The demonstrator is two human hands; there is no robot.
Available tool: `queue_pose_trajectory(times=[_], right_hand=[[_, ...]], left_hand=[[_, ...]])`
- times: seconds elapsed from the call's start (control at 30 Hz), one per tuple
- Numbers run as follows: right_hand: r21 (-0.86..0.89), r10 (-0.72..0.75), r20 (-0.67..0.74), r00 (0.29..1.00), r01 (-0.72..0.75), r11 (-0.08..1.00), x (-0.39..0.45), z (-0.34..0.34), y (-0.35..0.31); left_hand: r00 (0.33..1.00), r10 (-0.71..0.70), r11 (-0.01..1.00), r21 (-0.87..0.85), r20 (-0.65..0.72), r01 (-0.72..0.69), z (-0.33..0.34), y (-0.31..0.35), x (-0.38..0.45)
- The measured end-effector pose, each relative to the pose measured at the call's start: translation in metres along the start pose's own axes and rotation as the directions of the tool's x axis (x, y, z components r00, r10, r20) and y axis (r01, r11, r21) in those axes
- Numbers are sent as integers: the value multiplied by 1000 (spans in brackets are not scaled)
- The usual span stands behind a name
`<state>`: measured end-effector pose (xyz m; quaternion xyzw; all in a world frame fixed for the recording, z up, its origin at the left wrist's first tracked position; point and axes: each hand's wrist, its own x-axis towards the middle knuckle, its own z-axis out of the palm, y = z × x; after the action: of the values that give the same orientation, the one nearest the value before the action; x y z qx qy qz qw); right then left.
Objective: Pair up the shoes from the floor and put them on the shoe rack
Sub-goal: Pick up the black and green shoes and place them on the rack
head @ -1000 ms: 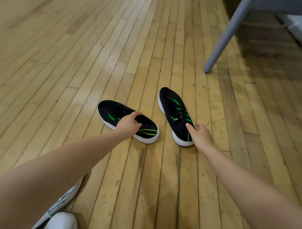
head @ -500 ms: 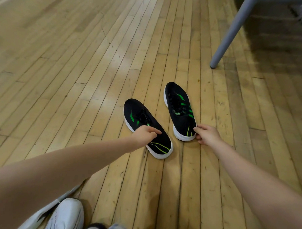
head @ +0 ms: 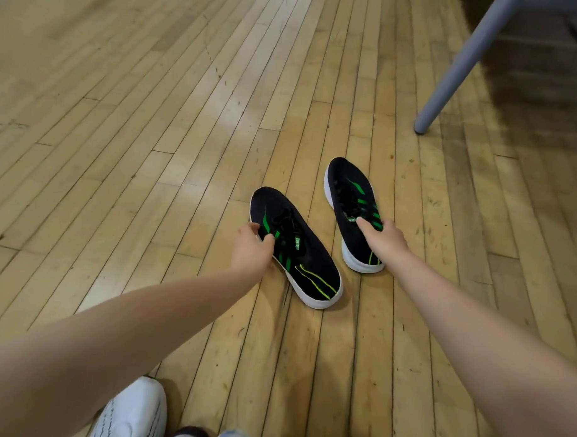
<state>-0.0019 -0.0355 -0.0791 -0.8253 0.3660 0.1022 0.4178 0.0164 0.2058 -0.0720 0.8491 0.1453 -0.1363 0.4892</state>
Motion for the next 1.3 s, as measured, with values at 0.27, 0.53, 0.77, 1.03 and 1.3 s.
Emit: queue_pose_trajectory(times=[0.27, 0.53, 0.77, 1.03, 1.3], right_hand=[[-148, -70, -87, 994, 56, 987, -8, 15, 15], [-58, -94, -46, 994, 92, 994, -17, 17, 24], [172, -31, 91, 995, 15, 985, -24, 3, 31], [7, -108, 139, 984, 108, 994, -34, -34, 15], [-182, -160, -52, 986, 148, 972, -76, -147, 49]], left_hand=[[944, -294, 911, -255, 150, 325, 4, -8, -10], [892, -328, 846, -323, 311, 424, 12, 26, 3], [916, -175, 949, -185, 362, 254, 24, 35, -6], [965, -116, 982, -118, 234, 147, 26, 56, -25], [954, 38, 994, 83, 298, -66, 53, 153, -64]])
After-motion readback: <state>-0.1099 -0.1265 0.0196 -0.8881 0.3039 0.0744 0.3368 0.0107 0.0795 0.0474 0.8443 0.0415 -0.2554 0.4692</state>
